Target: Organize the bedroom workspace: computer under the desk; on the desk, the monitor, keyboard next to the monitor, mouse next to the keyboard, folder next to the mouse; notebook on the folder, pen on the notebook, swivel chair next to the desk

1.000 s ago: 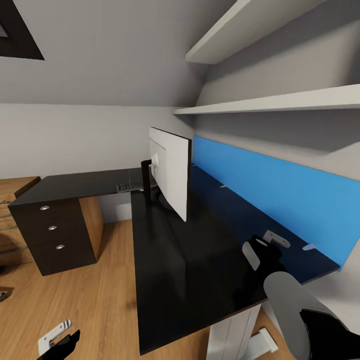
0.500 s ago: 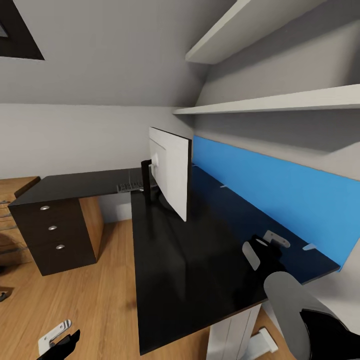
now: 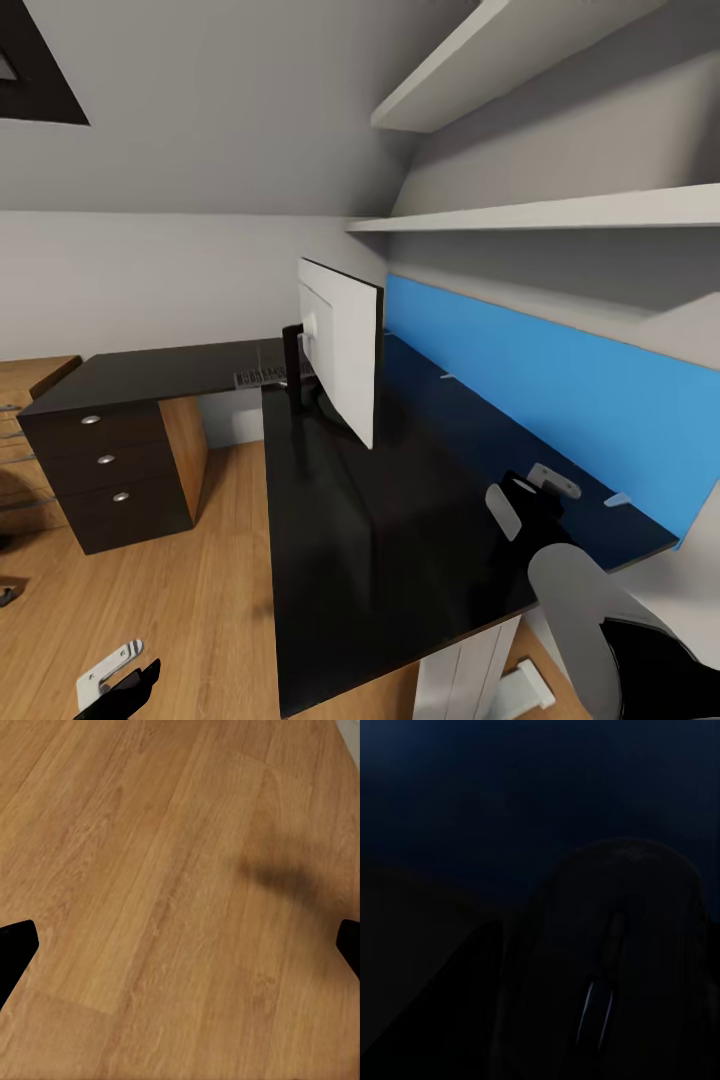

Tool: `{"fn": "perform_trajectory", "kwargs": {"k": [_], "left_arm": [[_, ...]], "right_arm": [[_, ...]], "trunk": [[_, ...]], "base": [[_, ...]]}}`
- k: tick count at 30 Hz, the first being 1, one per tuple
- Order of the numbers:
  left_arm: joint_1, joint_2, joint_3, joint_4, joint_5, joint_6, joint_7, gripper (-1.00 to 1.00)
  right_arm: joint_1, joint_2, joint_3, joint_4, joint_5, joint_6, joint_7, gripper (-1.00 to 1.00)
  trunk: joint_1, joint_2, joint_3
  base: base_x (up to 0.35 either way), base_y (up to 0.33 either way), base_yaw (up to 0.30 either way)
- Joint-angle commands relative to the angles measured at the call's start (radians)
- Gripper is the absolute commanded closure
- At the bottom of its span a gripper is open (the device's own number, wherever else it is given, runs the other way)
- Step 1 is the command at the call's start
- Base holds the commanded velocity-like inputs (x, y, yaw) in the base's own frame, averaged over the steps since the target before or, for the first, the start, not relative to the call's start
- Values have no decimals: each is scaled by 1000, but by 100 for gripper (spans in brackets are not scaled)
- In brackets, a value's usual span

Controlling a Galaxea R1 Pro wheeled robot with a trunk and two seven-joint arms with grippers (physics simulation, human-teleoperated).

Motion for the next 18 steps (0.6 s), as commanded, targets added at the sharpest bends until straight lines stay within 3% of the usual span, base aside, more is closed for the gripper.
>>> {"fn": "perform_trajectory", "kwargs": {"k": [1, 9, 11, 13, 18], "left_arm": [[0, 0, 0, -2, 10, 5, 4, -100], [0, 0, 0, -2, 9, 5, 6, -100], [0, 0, 0, -2, 8, 5, 6, -100], [0, -1, -1, -2, 7, 5, 7, -100], [0, -1, -2, -2, 5, 5, 9, -100]], "right_arm": [[0, 0, -3, -3, 0, 9, -3, 100], [1, 5, 8, -48, 3, 10, -3, 100], [3, 8, 30, -83, 5, 20, -3, 100], [15, 22, 64, -182, 6, 69, -3, 100], [96, 37, 77, -358, 6, 186, -3, 100]], "trunk": [[-4, 7, 2], [-35, 63, 27], [-42, 77, 33], [-50, 91, 40], [-69, 126, 55]], "base": [[0, 0, 0], [0, 0, 0], [0, 0, 0], [0, 0, 0], [0, 0, 0]]}}
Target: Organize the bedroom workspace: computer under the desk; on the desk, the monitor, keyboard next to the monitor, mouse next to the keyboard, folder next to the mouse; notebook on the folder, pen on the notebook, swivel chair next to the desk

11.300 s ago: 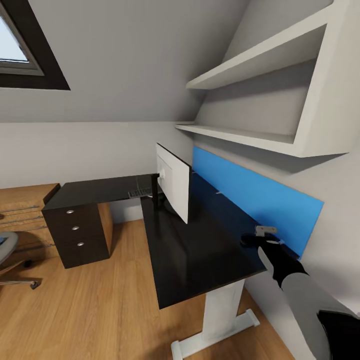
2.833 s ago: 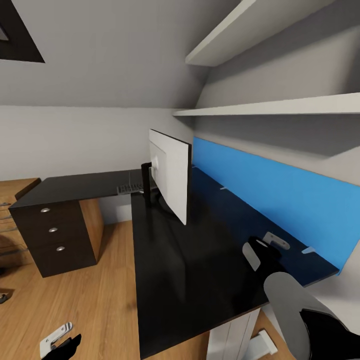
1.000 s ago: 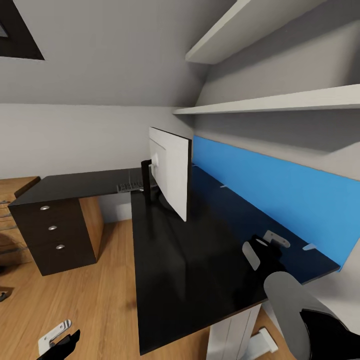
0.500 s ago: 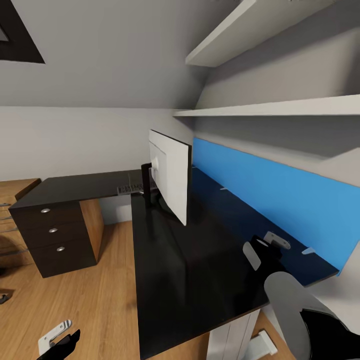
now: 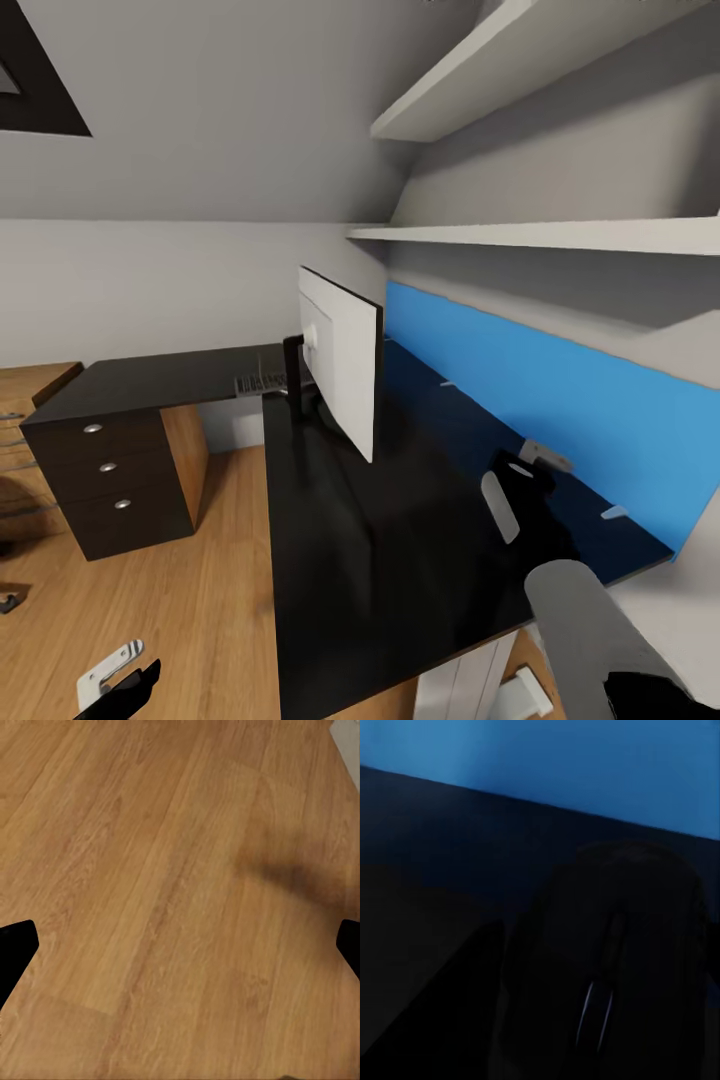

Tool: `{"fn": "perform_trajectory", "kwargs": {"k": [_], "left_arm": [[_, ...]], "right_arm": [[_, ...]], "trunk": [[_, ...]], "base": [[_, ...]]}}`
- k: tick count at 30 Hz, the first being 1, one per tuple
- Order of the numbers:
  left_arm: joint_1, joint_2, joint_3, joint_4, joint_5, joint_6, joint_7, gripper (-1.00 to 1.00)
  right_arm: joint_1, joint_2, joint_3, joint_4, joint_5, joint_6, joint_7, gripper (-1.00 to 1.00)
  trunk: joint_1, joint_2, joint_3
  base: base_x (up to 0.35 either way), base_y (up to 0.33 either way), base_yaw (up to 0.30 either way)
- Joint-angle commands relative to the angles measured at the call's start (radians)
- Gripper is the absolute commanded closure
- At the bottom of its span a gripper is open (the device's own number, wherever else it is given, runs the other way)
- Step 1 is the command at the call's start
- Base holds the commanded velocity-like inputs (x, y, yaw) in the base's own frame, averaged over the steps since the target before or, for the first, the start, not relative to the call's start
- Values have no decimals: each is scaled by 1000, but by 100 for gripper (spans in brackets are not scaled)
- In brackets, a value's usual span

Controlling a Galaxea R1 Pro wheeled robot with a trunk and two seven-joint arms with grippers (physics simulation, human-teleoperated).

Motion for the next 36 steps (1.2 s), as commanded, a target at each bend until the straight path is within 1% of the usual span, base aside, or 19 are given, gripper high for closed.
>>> {"fn": "perform_trajectory", "kwargs": {"k": [1, 2, 3, 4, 6, 8, 10, 12, 14, 16, 20, 22, 23, 24, 26, 28, 32, 36], "left_arm": [[0, 0, 0, -2, 9, 5, 4, -100], [0, 0, 0, -2, 9, 5, 5, -100], [0, 0, 0, -2, 9, 6, 5, -100], [0, 0, 0, -2, 9, 6, 5, -100], [0, 0, 0, -2, 9, 5, 5, -100], [0, 0, 0, -2, 10, 5, 6, -100], [0, 0, 0, -2, 10, 5, 6, -100], [0, 0, 0, -2, 10, 5, 6, -100], [0, 0, 0, -2, 11, 5, 6, -100], [0, 0, 0, -2, 11, 5, 6, -100], [0, 0, 0, -2, 11, 6, 7, -100], [0, 0, 0, -1, 11, 7, 7, -100], [0, 0, 0, -1, 11, 7, 7, -100], [0, -1, -2, 11, 10, 7, 7, -100], [0, -1, -3, 24, 8, 6, 6, -100], [0, -1, -4, 31, 7, 6, 5, -100], [0, -1, -5, 35, 6, 6, 5, -100], [0, -1, -5, 36, 6, 5, 4, -100]], "right_arm": [[24, 5, 0, -52, -4, 32, -3, 100], [47, 10, 2, -98, -4, 54, -3, 100], [94, 31, 12, -186, -4, 93, -3, 100], [118, 41, 39, -229, -4, 108, -3, 100], [136, 44, 82, -249, -3, 113, -3, 100], [144, 47, 107, -255, -5, 115, -3, 100], [147, 50, 120, -257, -7, 117, -4, 100], [148, 57, 124, -258, -8, 118, -4, 100], [149, 70, 128, -260, -7, 118, -5, 100], [149, 73, 131, -260, -6, 118, -5, 100], [153, 77, 169, -263, -7, 118, -6, 100], [155, 78, 178, -263, -8, 118, -6, 100], [156, 78, 194, -263, -8, 118, -6, 100], [167, 78, 238, -263, -7, 114, -6, 100], [171, 78, 256, -264, -5, 112, -6, 100], [173, 77, 266, -264, -4, 111, -7, 100], [174, 77, 271, -264, -4, 111, -7, 100], [175, 77, 274, -266, -5, 113, -7, 100]], "trunk": [[-4, 7, 2], [-8, 14, 5], [-12, 21, 8], [-16, 28, 12], [-23, 42, 18], [-31, 56, 24], [-39, 70, 30], [-46, 84, 37], [-54, 98, 43], [-62, 112, 49], [-77, 140, 62], [-77, 140, 62], [-77, 140, 62], [-77, 140, 62], [-77, 140, 62], [-77, 140, 62], [-77, 140, 62], [-77, 140, 62]], "base": [[0, 0, 0], [0, 0, 0], [0, 0, 0], [-10, 0, 0], [-124, 0, 0], [-240, 0, 0], [-290, 0, 0], [-318, 0, 0], [-329, 0, 0], [-335, 0, 0], [-334, 0, 0], [-203, 0, 4], [-65, 0, 115], [-7, 0, 244], [-4, 0, 256], [-78, 49, 264], [-201, 145, 239], [-177, 253, 75]]}}
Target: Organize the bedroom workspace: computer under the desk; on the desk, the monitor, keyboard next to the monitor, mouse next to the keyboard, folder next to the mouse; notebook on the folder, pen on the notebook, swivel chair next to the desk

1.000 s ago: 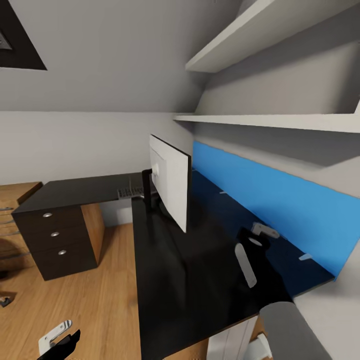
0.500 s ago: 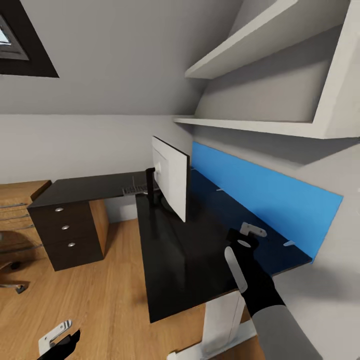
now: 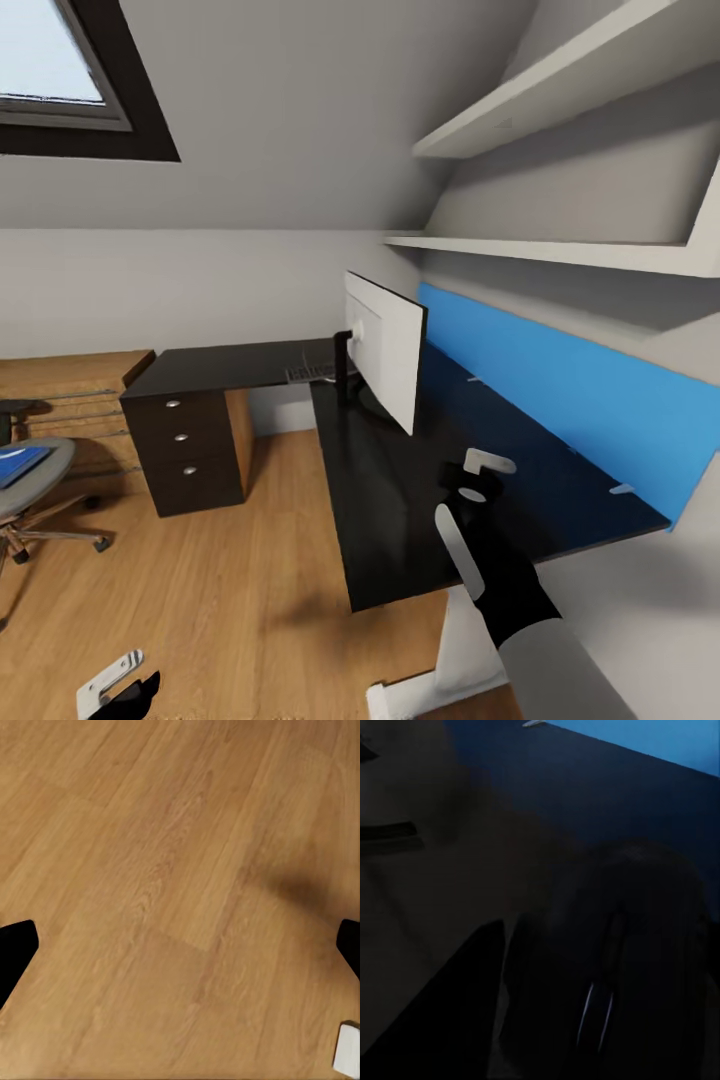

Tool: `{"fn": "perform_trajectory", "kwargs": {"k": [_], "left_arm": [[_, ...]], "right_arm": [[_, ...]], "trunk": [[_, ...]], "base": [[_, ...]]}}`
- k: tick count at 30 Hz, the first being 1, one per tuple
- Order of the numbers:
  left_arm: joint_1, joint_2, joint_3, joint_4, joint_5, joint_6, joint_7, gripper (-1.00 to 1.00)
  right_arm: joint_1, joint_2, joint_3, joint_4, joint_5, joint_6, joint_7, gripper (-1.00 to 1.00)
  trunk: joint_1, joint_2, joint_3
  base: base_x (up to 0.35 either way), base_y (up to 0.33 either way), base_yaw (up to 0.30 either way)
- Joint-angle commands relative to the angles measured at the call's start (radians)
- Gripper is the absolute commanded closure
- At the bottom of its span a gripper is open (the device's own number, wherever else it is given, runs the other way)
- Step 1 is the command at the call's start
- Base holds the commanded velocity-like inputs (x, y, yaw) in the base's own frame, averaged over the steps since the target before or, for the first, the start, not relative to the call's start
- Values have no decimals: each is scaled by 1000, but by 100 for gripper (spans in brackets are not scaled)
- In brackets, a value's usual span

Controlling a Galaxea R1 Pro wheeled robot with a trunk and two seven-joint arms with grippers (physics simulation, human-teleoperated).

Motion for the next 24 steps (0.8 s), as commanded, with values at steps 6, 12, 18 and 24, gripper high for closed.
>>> {"fn": "perform_trajectory", "kwargs": {"k": [6, 12, 18, 24], "left_arm": [[0, 0, -3, -1, 8, 5, 3, -100], [0, 0, -17, 0, 9, 5, 3, -100], [0, 0, -23, 4, 9, 5, 4, -100], [0, 0, -49, 5, 9, 3, 5, -100]], "right_arm": [[8, 0, 79, -2, -4, 2, -7, 100], [13, 0, 104, -6, -6, -1, -40, 100], [13, 0, 108, -6, -6, -1, -40, 100], [16, -1, 145, -6, -7, -1, -38, 100]], "trunk": [[0, -1, -1], [0, -1, 2], [0, -1, 7], [0, -1, 12]], "base": [[-33, 311, 11], [-1, 290, 101], [0, 55, 206], [0, 6, 213]]}}
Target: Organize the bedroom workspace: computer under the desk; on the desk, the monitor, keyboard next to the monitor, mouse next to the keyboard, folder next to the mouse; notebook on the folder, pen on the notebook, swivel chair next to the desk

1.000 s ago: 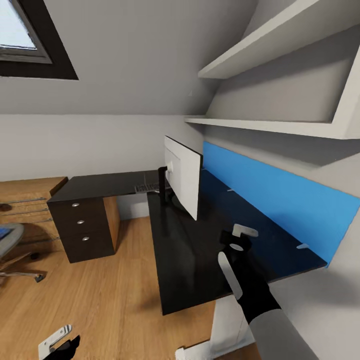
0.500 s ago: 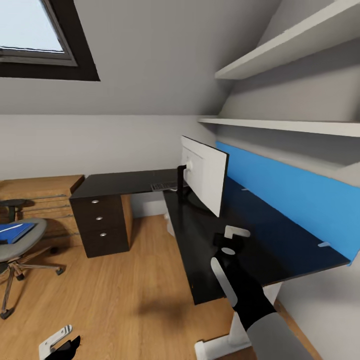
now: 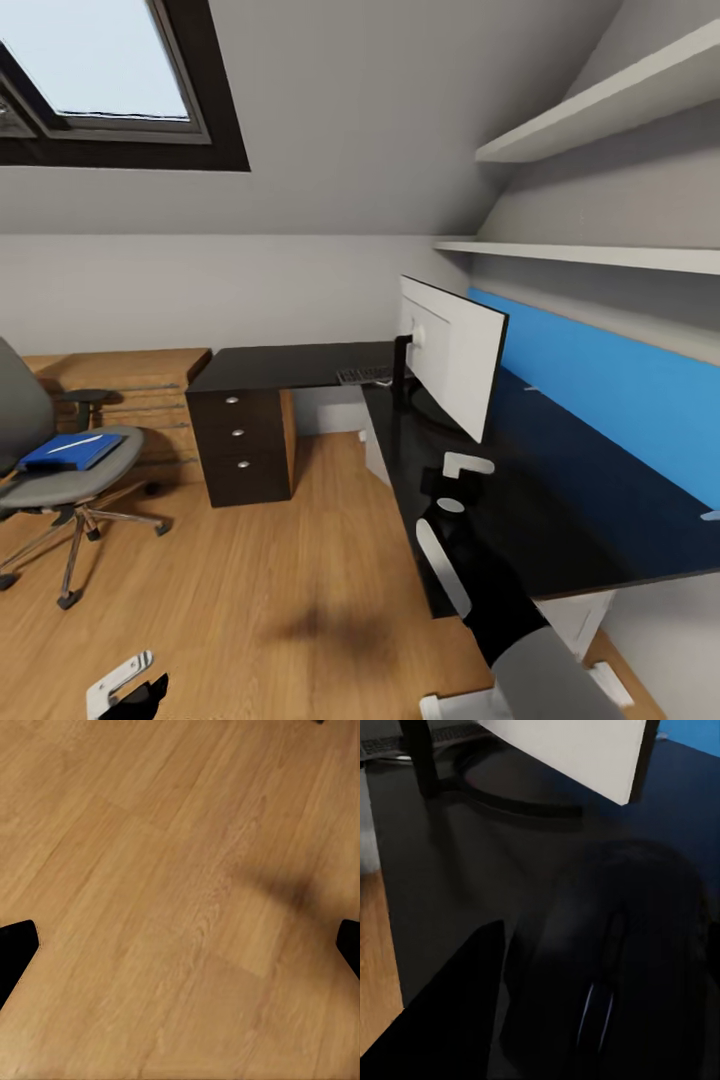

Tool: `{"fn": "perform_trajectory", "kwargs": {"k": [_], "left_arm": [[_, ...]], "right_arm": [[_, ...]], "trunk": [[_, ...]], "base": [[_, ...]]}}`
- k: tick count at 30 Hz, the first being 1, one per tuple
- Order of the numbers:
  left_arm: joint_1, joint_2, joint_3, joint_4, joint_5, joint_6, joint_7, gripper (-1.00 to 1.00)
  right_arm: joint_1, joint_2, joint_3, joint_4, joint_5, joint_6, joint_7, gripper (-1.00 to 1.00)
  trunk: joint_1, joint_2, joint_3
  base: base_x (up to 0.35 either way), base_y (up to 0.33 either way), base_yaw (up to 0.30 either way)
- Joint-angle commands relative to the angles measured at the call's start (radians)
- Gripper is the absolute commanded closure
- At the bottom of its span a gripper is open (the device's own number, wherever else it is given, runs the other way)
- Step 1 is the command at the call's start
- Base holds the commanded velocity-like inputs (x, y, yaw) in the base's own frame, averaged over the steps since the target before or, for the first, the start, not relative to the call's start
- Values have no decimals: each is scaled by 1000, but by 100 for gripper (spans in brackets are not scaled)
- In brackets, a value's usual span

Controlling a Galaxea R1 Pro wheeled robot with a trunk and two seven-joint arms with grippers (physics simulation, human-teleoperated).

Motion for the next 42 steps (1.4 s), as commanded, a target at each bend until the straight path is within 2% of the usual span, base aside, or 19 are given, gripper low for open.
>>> {"fn": "perform_trajectory", "kwargs": {"k": [1, 5, 16, 23, 29, 35, 36, 42], "left_arm": [[0, 0, -1, -2, 9, 5, 4, -100], [0, 0, -5, -1, 9, 4, 5, -100], [0, -1, -6, -1, 5, 4, 5, -100], [0, -1, -6, -1, 5, 4, 4, -100], [0, -2, -6, -1, 5, 4, 4, -100], [0, -10, -7, -1, 3, 4, 3, -100], [0, -12, -7, -1, 3, 4, 3, -100], [0, -13, -7, -1, 3, 1, 3, -100]], "right_arm": [[1, -1, 12, -1, -4, 6, -7, 100], [8, -2, 67, -1, -5, 5, -5, 100], [25, 0, 171, 4, -9, -9, -2, 100], [25, 2, 185, 46, -19, -38, 14, 100], [25, 25, 193, 113, -22, -52, 68, 100], [25, 28, 194, 122, -21, -83, 71, 100], [25, 33, 210, 123, -21, -88, 71, 100], [25, 34, 219, 121, -19, -90, 70, 100]], "trunk": [[0, -1, 0], [0, -1, 3], [0, -1, 13], [0, -1, 14], [0, -1, 14], [0, -1, 14], [0, -1, 14], [0, -1, 14]], "base": [[0, 1, 214], [0, 1, 214], [4, 9, 212], [135, 227, 37], [158, 261, 1], [170, 262, 0], [197, 255, 0], [223, 234, 0]]}}
